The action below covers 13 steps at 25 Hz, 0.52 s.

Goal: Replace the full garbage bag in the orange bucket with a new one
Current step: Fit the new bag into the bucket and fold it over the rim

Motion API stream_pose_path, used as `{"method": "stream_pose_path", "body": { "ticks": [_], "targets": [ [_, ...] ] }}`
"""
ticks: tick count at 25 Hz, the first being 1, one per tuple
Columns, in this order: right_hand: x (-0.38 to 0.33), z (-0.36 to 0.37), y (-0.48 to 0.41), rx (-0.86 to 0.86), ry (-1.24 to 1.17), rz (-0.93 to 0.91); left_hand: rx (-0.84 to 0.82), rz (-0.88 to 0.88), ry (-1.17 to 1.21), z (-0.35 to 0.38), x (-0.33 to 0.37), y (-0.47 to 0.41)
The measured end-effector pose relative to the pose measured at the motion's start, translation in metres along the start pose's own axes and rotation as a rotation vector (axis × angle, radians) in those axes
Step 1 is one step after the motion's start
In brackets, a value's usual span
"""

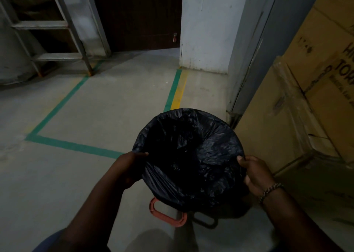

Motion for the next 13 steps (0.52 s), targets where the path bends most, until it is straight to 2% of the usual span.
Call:
{"method": "stream_pose_path", "body": {
  "ticks": [7, 13],
  "targets": [
    [-0.007, -0.003, 0.006, -0.079, 0.001, 0.058, 0.036, -0.038, -0.099, -0.012, -0.002, 0.001],
    [0.004, -0.009, 0.024, -0.189, 0.091, 0.319, 0.105, -0.032, -0.222, -0.025, -0.003, 0.008]
  ]
}}
Point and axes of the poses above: each hand's wrist, its own y-axis away from the middle knuckle, its own z-axis out of the palm, x = y × z, the point moved 4 cm from there along -y, towards the middle knuckle, and after that the axes turned 3 degrees about -x, right-handed, at the moved point
